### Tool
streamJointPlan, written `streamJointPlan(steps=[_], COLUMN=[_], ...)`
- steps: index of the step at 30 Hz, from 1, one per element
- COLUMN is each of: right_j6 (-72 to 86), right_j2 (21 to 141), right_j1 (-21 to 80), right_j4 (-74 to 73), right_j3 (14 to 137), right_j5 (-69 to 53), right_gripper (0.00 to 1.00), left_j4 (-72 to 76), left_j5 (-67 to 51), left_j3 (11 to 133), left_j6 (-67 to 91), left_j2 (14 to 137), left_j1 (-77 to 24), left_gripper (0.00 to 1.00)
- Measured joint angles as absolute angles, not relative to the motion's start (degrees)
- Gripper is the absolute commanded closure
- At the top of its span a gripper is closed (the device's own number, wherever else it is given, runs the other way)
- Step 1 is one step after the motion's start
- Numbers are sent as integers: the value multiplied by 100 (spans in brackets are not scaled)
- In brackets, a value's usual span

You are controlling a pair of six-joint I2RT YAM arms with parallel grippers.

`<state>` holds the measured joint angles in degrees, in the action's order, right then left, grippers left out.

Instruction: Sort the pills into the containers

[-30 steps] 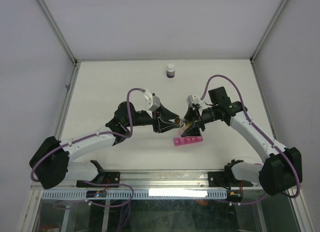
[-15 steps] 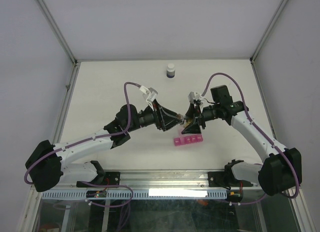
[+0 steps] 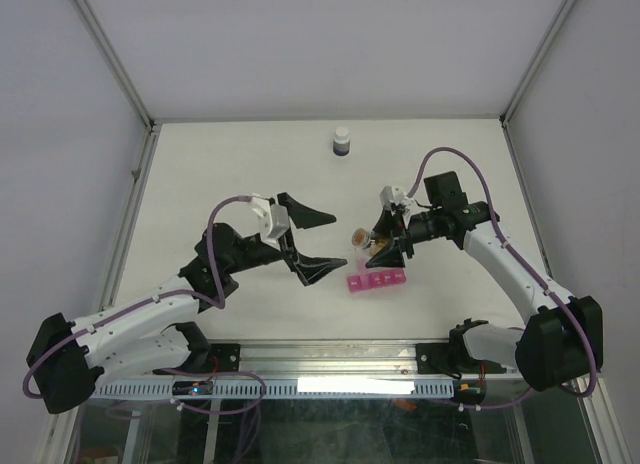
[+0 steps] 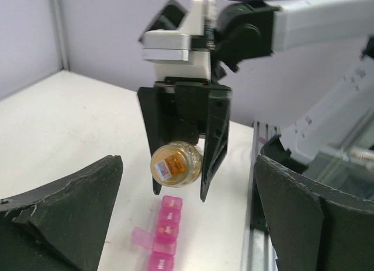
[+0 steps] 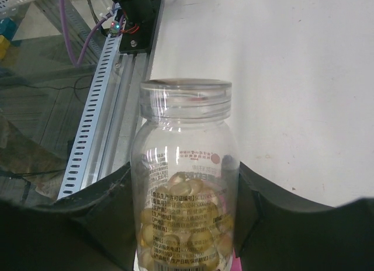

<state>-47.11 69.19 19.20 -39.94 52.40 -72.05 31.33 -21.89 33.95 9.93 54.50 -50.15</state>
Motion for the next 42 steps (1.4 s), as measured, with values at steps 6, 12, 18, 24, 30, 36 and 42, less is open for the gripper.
streamJointPlan(steps=[6, 12, 18, 24, 30, 36, 42], right_j6=[-4963, -5166, -5363, -5406, -5415, -5323, -4626], right_j2=[6919, 6919, 6919, 6919, 6919, 6919, 6919], right_j1=[1920, 1920, 1920, 1920, 1920, 1892, 1890], right_j4=[-4119, -4176, -4318, -4342, -4346, -4359, -3977], right_j3=[5238, 5212, 5210, 5205, 5205, 5194, 5092], right_j5=[-7273, -7448, -7463, -7461, -7461, -7422, -7290], right_gripper=[100, 100, 100, 100, 100, 100, 100], left_j4=[3024, 2788, 2797, 2969, 3006, 3127, 3238], left_j5=[-3048, -3345, -3461, -3468, -3503, -3454, -2825], left_j3=[3433, 3743, 3970, 4010, 4152, 4187, 4060], left_j6=[-311, -810, -840, -707, -499, -119, 1024], left_j2=[5854, 6608, 6938, 7072, 7314, 7426, 7435], left_j1=[-5015, -5015, -5015, -5015, -5015, -5002, -5035], left_gripper=[10, 17, 24, 39, 71, 100, 100])
